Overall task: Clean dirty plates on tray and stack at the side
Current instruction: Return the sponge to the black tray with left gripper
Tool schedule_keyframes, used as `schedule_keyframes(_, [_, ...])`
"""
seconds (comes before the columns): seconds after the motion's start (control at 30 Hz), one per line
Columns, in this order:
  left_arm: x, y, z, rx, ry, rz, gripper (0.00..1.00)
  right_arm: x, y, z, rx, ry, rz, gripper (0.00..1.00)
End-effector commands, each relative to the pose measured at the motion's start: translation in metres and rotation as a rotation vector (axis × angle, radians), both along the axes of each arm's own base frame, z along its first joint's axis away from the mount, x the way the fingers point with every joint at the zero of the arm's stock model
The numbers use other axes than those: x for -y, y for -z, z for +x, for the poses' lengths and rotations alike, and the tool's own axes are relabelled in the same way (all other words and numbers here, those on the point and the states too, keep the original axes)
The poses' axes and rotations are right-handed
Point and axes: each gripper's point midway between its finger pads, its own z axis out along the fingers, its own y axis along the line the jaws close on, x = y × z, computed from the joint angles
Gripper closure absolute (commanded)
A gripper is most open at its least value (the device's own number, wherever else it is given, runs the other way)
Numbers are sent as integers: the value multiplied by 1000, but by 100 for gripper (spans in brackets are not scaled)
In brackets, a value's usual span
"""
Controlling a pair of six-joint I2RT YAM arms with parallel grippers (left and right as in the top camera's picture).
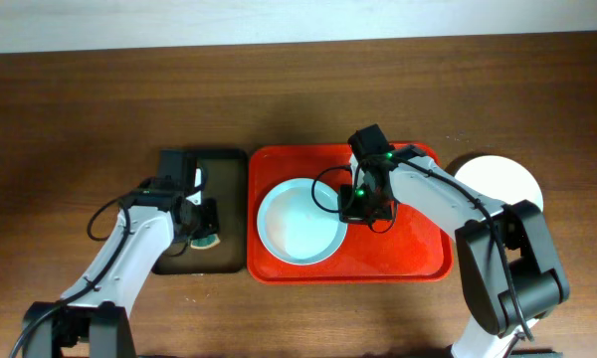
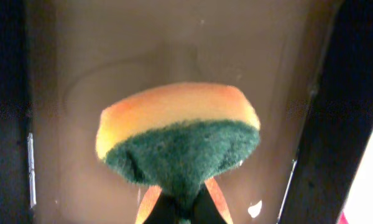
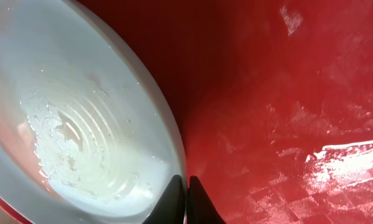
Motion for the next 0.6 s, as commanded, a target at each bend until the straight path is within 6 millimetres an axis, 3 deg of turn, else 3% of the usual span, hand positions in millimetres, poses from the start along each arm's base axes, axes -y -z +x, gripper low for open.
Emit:
schedule_keyframes(0.0, [6,6,-1,2,20,-36,100,-4,-3,2,6,-2,12,96])
schedule_keyframes(0.1, [6,9,-1,-3,20,-35,100,-4,-3,2,6,-2,12,96])
schedule_keyframes(0.27, [9,35,-1,-63,42,-43,100,-4,-3,2,6,-2,12,96])
schedule_keyframes(0.37, [11,37,-3,-75,51,-52,100,-4,-3,2,6,-2,12,96])
schedule_keyframes(0.47, [14,13,9,-50,53,-61,100,-5,-3,3,7,-2,13,96])
schedule_keyframes(0.57, [16,-35,31,0,55,-65,100,-5,-3,2,6,-2,13,96])
